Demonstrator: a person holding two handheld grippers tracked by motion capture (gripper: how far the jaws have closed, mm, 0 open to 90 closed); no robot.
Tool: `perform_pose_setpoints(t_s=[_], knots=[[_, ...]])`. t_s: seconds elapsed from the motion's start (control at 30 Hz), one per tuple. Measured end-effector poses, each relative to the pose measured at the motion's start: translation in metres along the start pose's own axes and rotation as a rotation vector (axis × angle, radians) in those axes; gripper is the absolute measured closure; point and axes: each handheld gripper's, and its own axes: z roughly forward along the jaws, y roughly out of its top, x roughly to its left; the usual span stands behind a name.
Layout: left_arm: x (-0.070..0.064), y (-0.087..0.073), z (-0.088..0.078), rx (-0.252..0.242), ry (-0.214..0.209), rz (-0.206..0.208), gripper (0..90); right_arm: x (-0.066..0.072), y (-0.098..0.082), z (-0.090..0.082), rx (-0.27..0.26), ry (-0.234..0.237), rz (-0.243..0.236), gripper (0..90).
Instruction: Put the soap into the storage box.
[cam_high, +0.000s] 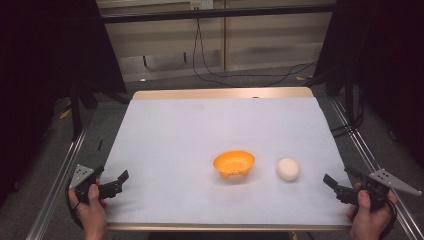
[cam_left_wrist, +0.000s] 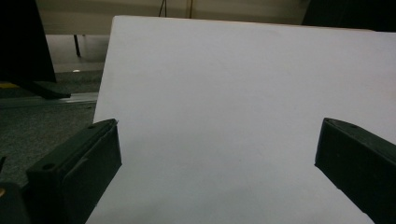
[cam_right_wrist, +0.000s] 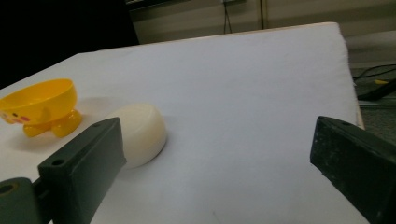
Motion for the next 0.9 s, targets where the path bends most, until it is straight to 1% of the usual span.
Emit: perform_pose_setpoints(t_s=[0.07,0.13,0.27,0.33,0.37,0.4,0.47,0.53,0.6,0.63,0.67,0.7,0.73,0.83,0.87,0.9], knots=[[0.0,0.0,0.0,0.001,0.002,0.0,0.2,0.002,0.0,0.0,0.003,-0.002,0.0,2.4],[0.0,0.0,0.0,0.0,0.001,0.0,0.2,0.003,0.0,0.0,0.006,-0.003,-0.02,2.4],[0.0,0.0,0.0,0.001,0.002,0.002,0.2,0.003,0.0,0.001,0.01,-0.006,-0.023,2.3],[0.0,0.0,0.0,-0.001,0.004,0.009,0.3,0.003,0.001,0.002,0.021,0.014,-0.034,1.9],[0.0,0.0,0.0,0.0,0.0,0.006,0.3,0.003,0.001,0.002,0.021,0.014,-0.034,1.9],[-0.001,0.0,0.0,0.002,0.012,0.019,0.4,0.004,0.001,0.003,0.037,0.01,-0.044,1.8],[-0.002,0.0,0.001,0.004,0.014,0.016,0.4,0.004,0.002,0.005,0.063,0.008,-0.049,1.8],[-0.002,0.0,0.001,0.009,0.013,0.022,0.4,0.004,0.003,0.006,0.068,0.004,-0.052,1.8],[0.0,0.0,0.0,0.014,0.014,0.02,0.3,0.005,0.004,0.008,0.104,0.002,-0.053,1.8],[0.0,0.0,0.0,0.011,0.012,0.012,0.3,0.005,0.005,0.01,0.126,-0.002,-0.054,1.8],[0.0,0.0,0.0,0.004,0.008,0.008,0.3,0.006,0.006,0.012,0.166,-0.01,-0.067,1.8],[0.0,0.0,0.0,0.002,0.008,0.013,0.3,0.006,0.006,0.012,0.166,-0.01,-0.067,1.8],[-0.001,0.0,0.0,-0.006,0.004,0.004,0.3,0.007,0.007,0.013,0.183,-0.01,-0.072,1.8],[-0.001,0.0,0.0,0.002,0.009,0.018,0.3,0.011,0.009,0.014,0.234,-0.017,-0.077,1.8],[-0.002,0.0,0.001,0.003,0.009,0.018,0.3,0.011,0.01,0.016,0.27,-0.029,-0.087,1.7],[-0.002,0.0,0.001,0.005,0.008,0.016,0.3,0.012,0.01,0.017,0.292,-0.028,-0.09,1.8]])
